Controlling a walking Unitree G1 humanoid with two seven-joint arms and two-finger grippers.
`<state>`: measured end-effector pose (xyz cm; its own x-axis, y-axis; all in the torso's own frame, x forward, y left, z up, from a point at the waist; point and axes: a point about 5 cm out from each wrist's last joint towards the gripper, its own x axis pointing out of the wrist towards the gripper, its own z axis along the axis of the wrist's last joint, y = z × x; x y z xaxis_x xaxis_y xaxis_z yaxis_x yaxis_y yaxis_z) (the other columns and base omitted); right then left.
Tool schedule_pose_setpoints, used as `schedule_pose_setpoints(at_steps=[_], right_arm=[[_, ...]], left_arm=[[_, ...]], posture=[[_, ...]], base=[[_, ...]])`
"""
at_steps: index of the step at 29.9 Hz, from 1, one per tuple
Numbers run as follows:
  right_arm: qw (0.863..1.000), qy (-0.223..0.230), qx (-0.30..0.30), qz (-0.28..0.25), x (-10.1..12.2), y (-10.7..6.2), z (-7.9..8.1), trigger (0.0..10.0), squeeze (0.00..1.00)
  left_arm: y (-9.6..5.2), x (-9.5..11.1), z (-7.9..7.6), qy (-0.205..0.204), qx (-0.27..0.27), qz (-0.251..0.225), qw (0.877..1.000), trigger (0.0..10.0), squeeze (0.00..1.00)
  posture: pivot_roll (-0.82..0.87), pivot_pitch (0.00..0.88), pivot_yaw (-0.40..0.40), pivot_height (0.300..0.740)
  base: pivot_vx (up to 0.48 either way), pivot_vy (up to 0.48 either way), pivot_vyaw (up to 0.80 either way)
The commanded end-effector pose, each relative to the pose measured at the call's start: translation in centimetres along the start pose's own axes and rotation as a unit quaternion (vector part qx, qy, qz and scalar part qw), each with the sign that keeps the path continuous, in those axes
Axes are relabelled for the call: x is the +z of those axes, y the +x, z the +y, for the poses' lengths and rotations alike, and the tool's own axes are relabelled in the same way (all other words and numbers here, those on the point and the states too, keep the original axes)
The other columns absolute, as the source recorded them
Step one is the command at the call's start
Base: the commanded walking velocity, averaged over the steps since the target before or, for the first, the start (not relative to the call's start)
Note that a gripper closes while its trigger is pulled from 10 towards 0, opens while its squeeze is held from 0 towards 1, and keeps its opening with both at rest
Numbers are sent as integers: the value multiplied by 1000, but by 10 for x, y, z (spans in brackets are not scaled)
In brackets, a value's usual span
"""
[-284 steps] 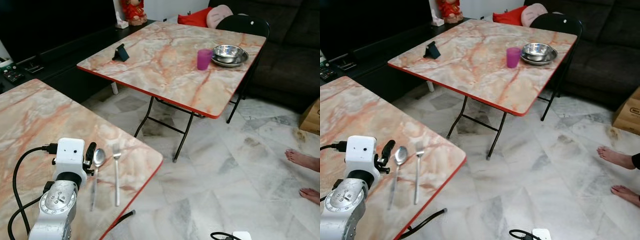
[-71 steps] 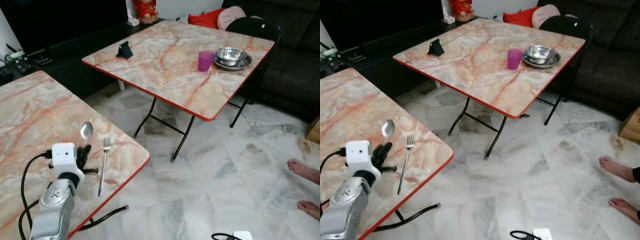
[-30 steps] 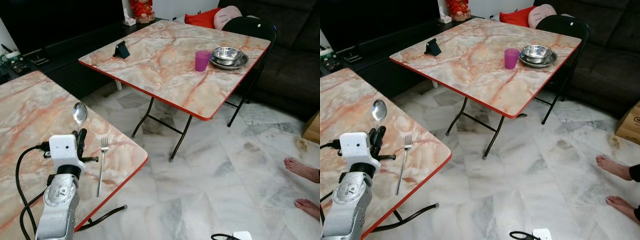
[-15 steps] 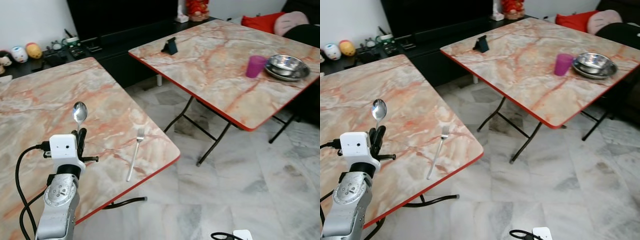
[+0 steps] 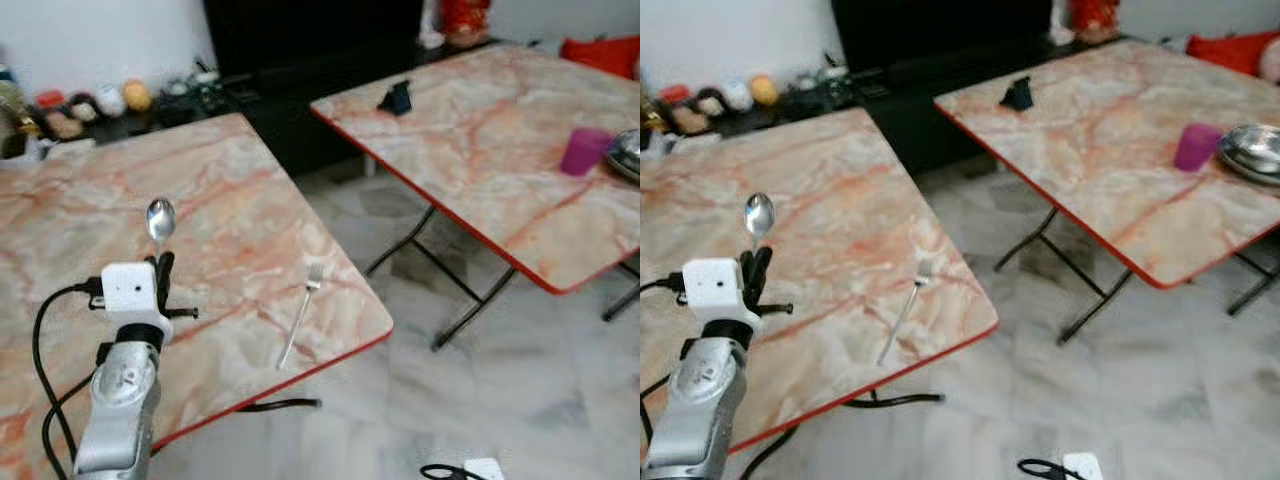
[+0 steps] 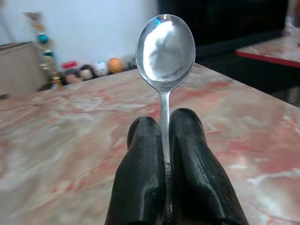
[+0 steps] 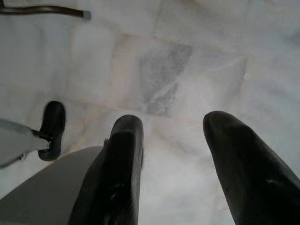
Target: Setting the table
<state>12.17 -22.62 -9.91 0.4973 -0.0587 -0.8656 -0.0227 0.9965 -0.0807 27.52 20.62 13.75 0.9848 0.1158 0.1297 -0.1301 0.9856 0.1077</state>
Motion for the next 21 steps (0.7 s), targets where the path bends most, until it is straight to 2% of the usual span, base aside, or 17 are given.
schedule_pose_setpoints(at_steps=[1, 21], right_arm=[[1000, -2, 9, -10, 6, 2, 7, 10000, 0], [1000, -2, 12, -8, 4, 2, 8, 10000, 0]], left_arm=[[0, 0, 7, 9, 11, -1, 1000, 10000, 0], [-2, 0, 5, 15, 1, -3, 1000, 10000, 0]], posture=[[8, 0, 21, 732], [2, 0, 21, 732]], base=[[0, 0, 800], [0, 0, 782]])
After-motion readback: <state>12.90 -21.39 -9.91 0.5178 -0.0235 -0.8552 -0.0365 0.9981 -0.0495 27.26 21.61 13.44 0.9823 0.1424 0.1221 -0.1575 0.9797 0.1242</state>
